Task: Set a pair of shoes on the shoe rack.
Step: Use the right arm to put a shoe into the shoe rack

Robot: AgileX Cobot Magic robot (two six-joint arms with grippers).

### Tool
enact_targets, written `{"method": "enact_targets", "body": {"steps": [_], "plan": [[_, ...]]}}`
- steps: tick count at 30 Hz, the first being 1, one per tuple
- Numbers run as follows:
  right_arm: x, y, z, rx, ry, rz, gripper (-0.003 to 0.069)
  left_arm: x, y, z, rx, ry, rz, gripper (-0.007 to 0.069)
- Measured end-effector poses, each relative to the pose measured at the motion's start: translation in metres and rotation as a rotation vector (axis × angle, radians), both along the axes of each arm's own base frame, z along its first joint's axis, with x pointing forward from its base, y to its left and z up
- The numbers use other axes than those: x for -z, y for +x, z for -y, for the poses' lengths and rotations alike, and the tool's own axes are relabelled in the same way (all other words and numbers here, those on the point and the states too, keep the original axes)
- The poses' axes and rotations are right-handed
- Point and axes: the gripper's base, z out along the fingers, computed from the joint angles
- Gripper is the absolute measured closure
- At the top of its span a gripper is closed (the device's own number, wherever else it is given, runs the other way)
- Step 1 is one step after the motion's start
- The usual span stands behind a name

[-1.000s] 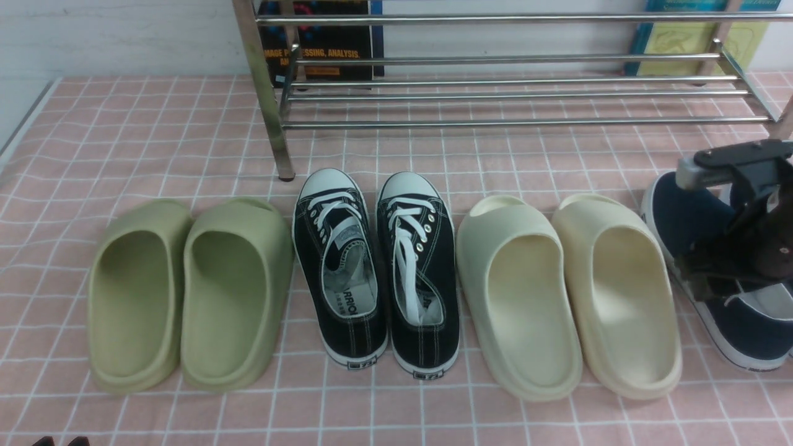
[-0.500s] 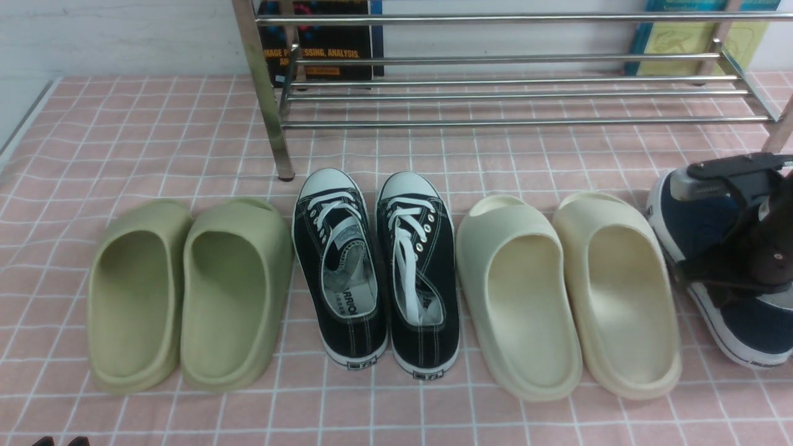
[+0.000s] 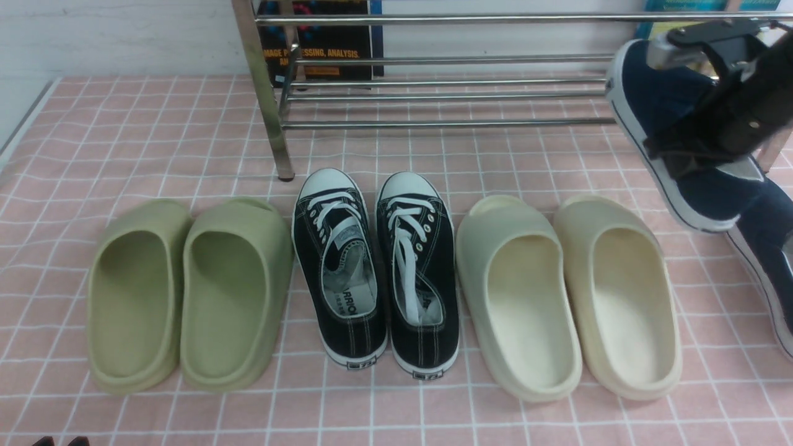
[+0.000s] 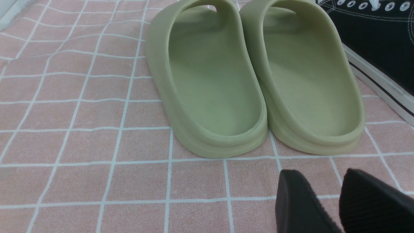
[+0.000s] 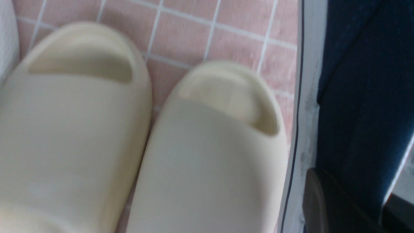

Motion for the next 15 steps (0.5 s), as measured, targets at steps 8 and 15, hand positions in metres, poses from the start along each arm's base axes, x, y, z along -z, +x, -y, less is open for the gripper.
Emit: {"method": "enact_targets", "body": {"steps": [8, 15], "plan": [[0.004, 0.076, -0.008, -0.013, 0.0, 0.117, 0.0638, 0.0, 0.0, 0.0, 0.0, 0.0, 0.0, 0.0385], [0.021, 0.122, -0.015, -0.019, 0.011, 0.166, 0.0638, 0.0, 0.0, 0.0, 0.0, 0.0, 0.0, 0.0385]]}}
